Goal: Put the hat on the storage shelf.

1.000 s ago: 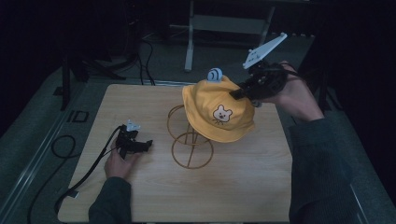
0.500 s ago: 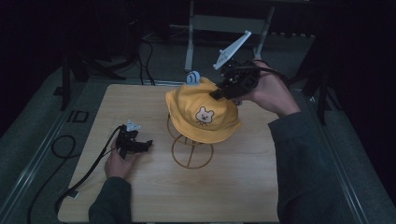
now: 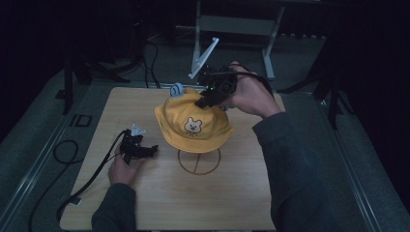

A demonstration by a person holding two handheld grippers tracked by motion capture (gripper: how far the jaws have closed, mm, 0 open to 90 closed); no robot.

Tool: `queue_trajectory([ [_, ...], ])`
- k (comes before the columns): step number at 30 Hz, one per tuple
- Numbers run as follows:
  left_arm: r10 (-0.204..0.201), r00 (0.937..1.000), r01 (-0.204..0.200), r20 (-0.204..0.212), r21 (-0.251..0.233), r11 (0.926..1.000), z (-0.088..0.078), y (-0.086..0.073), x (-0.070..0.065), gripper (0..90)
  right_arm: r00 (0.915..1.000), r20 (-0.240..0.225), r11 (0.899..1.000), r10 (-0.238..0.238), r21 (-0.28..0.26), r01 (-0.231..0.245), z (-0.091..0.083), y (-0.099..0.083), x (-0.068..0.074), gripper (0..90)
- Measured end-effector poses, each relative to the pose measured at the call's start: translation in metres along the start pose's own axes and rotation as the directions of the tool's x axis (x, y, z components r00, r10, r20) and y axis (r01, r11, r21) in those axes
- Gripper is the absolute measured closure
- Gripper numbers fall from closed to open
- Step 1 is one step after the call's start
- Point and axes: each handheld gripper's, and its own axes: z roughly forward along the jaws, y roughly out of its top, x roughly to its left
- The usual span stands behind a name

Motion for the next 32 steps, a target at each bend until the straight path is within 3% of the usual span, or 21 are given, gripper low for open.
queue_trajectory([
  [5,0.000,1.0000,0.000,0.000,-0.001,1.0000,0.000,0.000,0.000,13.5,0.9997,0.022,1.000,-0.007,0.018,0.006,0.012,0.003,0.002,64.4],
  [15,0.000,1.0000,0.000,0.000,-0.001,1.0000,0.000,0.000,0.000,13.5,0.9996,0.025,0.998,-0.011,0.054,0.009,0.011,-0.007,0.002,72.0],
  [18,0.000,1.0000,0.000,-0.001,-0.001,1.0000,0.000,0.000,0.000,13.5,0.9999,0.012,1.000,0.011,0.029,-0.012,0.012,-0.012,0.000,71.2],
  [24,0.000,1.0000,0.000,-0.001,-0.001,1.0000,0.000,0.000,0.000,13.5,0.9978,0.012,0.997,0.065,-0.031,-0.065,0.007,-0.021,-0.005,49.3],
  [29,0.000,1.0000,0.000,0.000,-0.001,1.0000,0.000,0.000,0.000,13.5,0.9916,0.078,0.994,0.102,-0.043,-0.099,-0.004,-0.032,-0.007,37.0],
  [32,0.000,1.0000,0.000,0.000,0.001,1.0000,0.000,0.000,0.000,13.5,0.9882,0.093,0.991,0.121,-0.074,-0.114,-0.012,-0.040,-0.005,32.4],
])
